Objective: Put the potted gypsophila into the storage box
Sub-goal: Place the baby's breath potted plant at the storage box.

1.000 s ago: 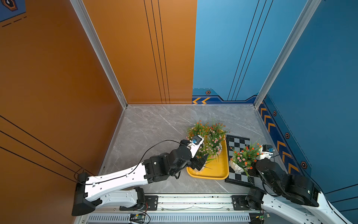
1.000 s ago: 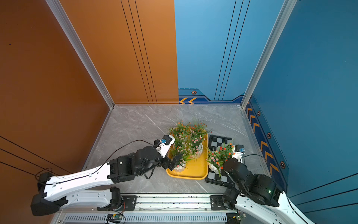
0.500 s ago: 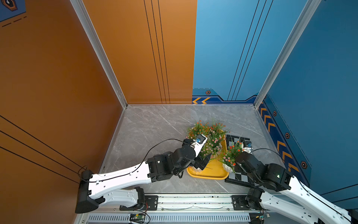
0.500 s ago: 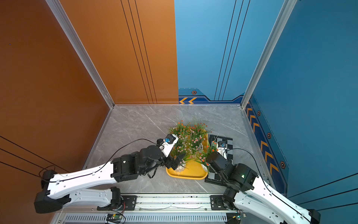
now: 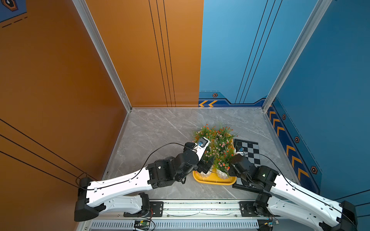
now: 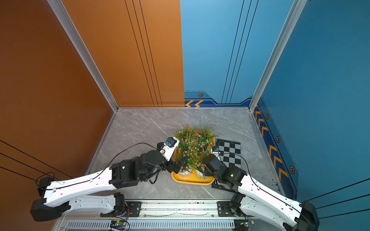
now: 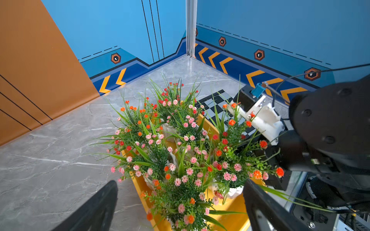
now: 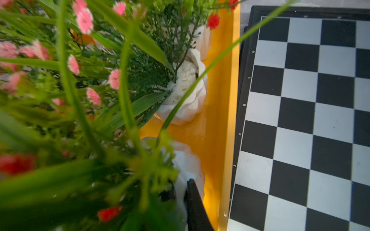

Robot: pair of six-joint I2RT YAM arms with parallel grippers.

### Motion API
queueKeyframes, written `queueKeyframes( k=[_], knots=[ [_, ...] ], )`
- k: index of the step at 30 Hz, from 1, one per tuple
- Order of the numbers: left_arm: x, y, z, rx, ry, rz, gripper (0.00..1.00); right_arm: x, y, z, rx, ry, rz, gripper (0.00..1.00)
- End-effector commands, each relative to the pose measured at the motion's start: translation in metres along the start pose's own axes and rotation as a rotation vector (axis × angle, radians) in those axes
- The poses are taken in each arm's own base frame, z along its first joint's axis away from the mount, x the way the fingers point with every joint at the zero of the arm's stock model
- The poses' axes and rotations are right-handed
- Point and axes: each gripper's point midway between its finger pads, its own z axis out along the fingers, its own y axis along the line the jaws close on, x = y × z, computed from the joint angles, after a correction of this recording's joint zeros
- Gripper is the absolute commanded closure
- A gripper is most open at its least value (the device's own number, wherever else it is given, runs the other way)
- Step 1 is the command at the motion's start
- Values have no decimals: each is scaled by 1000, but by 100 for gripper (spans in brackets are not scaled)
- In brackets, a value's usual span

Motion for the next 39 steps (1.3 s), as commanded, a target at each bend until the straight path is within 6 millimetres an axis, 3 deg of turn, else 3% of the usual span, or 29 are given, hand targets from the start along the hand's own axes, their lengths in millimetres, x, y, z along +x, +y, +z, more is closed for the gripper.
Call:
queueKeyframes(
  k=[1, 4, 19, 22, 25, 31, 38, 39],
  knots=[
    [3, 7, -8, -30, -3, -13, 2, -12, 13, 4, -59, -47, 56, 100],
    [16, 11, -7, -44, 17, -6, 2, -6, 8, 10, -41, -36, 59, 100],
    [23, 12, -4, -55, 36, -17, 2, 11, -13, 30, 3, 3, 100, 96],
    [24, 14, -4, -62, 38, -18, 2, 13, -16, 32, 12, 9, 106, 90],
    [24, 14, -5, -63, 37, -19, 2, 13, -20, 33, 26, 10, 116, 75],
    [26, 17, -5, -75, 44, -13, 2, 3, -27, 21, 43, -26, 133, 59],
    [25, 31, -6, -108, 44, -19, 2, -32, -34, -15, 41, -141, 125, 37],
    [25, 35, -6, -113, 43, -29, 2, -41, -43, -20, 68, -165, 142, 34]
  ],
)
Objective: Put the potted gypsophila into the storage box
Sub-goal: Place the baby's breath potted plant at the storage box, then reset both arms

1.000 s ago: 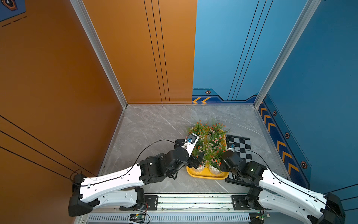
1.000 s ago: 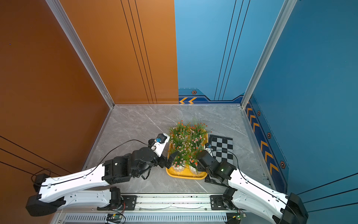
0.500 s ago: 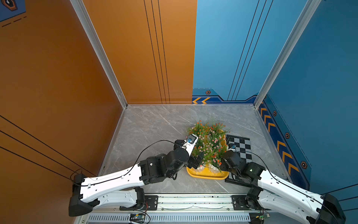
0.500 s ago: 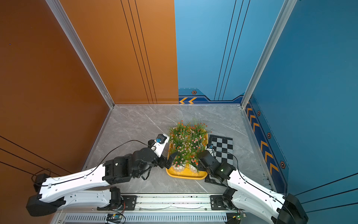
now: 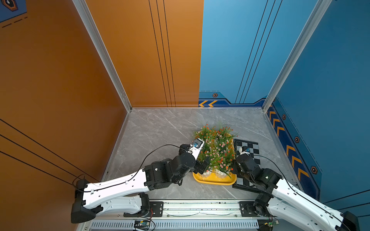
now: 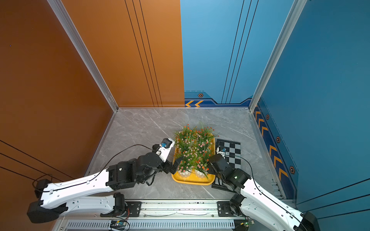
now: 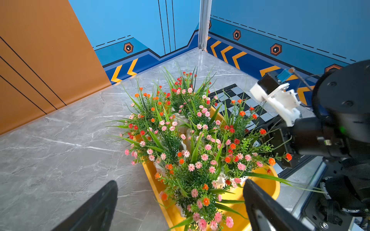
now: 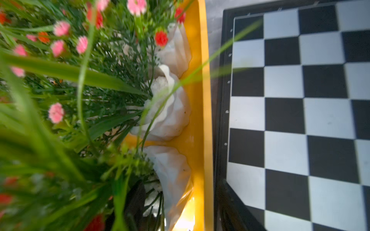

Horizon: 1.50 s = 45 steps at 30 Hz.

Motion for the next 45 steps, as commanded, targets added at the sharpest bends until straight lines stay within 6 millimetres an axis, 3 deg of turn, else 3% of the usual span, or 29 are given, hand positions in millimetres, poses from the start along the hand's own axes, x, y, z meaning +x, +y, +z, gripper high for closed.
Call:
queueKeyframes(
  k=[1, 4, 10, 15, 20, 24, 32, 39, 45],
  knots=[
    [4, 19, -1, -41, 6, -19, 2, -31, -14, -20, 67, -78, -17, 33],
    [6, 31, 4, -51, 12, -50, 2, -53, -24, -27, 104, -124, -13, 27],
    [9, 66, 17, -93, 42, -118, 2, -100, -52, -41, 220, -207, 17, 1],
    [14, 123, 25, -234, 49, -170, 2, -129, -79, -37, 294, -228, 60, 0],
    [27, 190, 19, -402, 3, -253, 2, -150, -110, -33, 373, -274, 106, 0],
    [40, 234, 12, -461, -73, -351, 2, -156, -134, -32, 424, -281, 144, 0],
    [94, 299, 3, -659, -49, -334, 2, -154, -184, -34, 541, -360, 251, 0],
    [142, 337, -3, -777, -48, -337, 2, -151, -188, -24, 519, -416, 277, 0],
    [173, 351, -1, -825, -75, -344, 2, -144, -194, -15, 525, -436, 280, 0]
  ],
)
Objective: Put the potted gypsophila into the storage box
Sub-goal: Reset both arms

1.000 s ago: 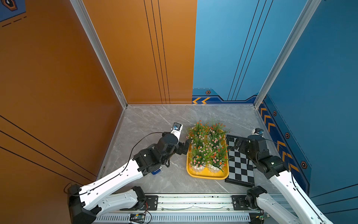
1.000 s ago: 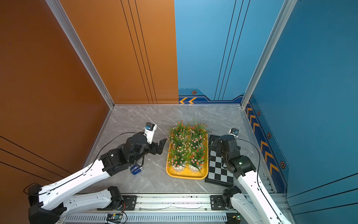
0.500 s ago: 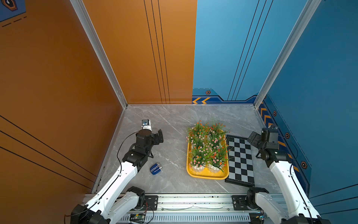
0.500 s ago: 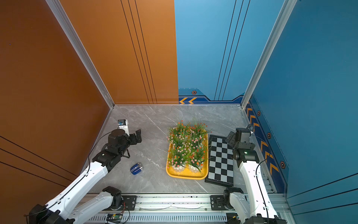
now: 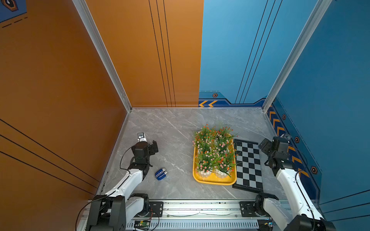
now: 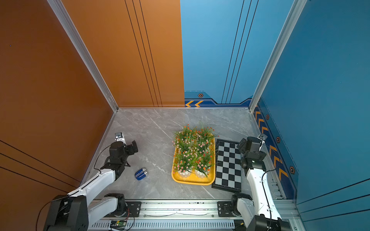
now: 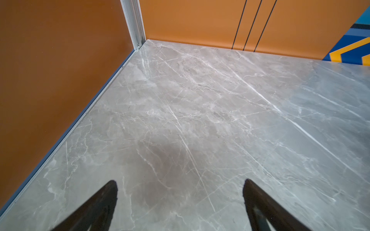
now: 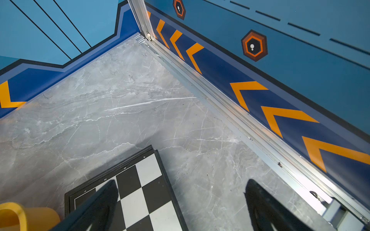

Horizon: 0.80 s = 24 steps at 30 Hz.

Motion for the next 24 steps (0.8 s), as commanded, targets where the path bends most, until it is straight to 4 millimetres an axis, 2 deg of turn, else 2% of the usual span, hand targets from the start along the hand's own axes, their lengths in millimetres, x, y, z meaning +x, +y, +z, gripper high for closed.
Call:
queueKeyframes(
  k=[1, 4, 7, 12, 16, 20, 24],
  knots=[
    [-12, 0, 7, 12, -97, -1, 2, -5, 1, 4, -18, -66, 29, 0],
    [-10, -3, 17, 12, -101, 17, 2, -7, 3, 7, -31, -118, 18, 0],
    [-21, -6, 20, 28, -182, 25, 2, -11, 3, 11, -38, -193, 17, 0],
    [-8, -11, 35, 58, -166, 27, 2, -9, 10, 23, -65, -239, 1, 0],
    [1, -17, 46, 77, -165, 38, 2, 2, 26, 36, -98, -240, -86, 0],
    [1, -21, 46, 100, -163, 50, 2, 9, 46, 41, -174, -304, -134, 0],
    [1, -19, 47, 90, -162, 48, 2, 25, 72, 47, -269, -307, -168, 0]
  ],
)
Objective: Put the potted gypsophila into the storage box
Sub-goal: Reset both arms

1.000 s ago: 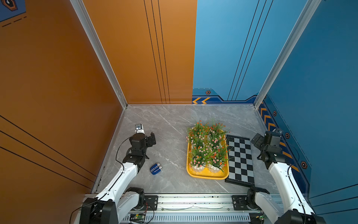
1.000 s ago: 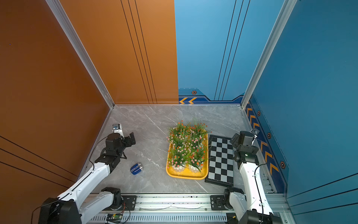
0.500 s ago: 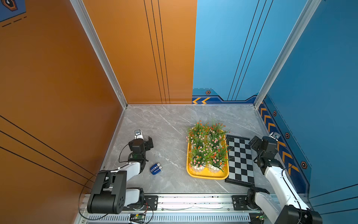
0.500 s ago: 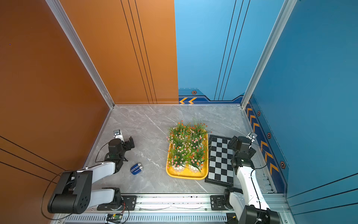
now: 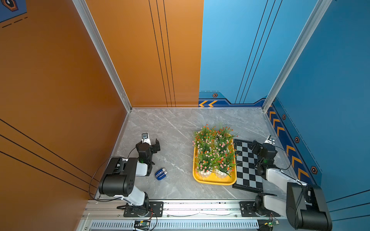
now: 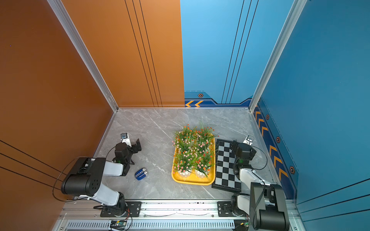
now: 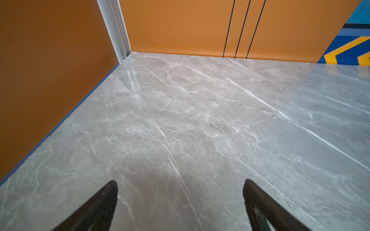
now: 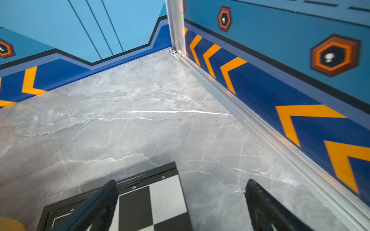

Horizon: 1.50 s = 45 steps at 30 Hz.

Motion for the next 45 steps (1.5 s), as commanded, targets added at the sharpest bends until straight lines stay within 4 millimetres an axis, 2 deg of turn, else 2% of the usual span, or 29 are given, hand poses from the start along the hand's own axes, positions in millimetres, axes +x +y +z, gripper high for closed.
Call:
queueKeyframes(
  k=[1, 6, 10, 13, 16, 45],
  knots=[
    [-8, 0, 0, 11, -32, 11, 2, -19, 29, 1, -109, -140, -37, 0],
    [-7, 0, 0, 8, -31, 14, 2, 2, 59, 9, -161, -157, -168, 0],
    [-5, -9, 4, 49, -6, 41, 2, 6, 73, 15, -183, -108, -232, 0],
    [-4, -14, 11, 49, 36, 69, 2, 8, 70, 26, -176, -36, -217, 0],
    [-5, -15, 11, 39, 36, 83, 2, 7, 68, 28, -199, -36, -189, 0],
    [-5, -20, 10, 48, 34, 102, 2, 7, 69, 28, -189, -42, -200, 0]
  ],
)
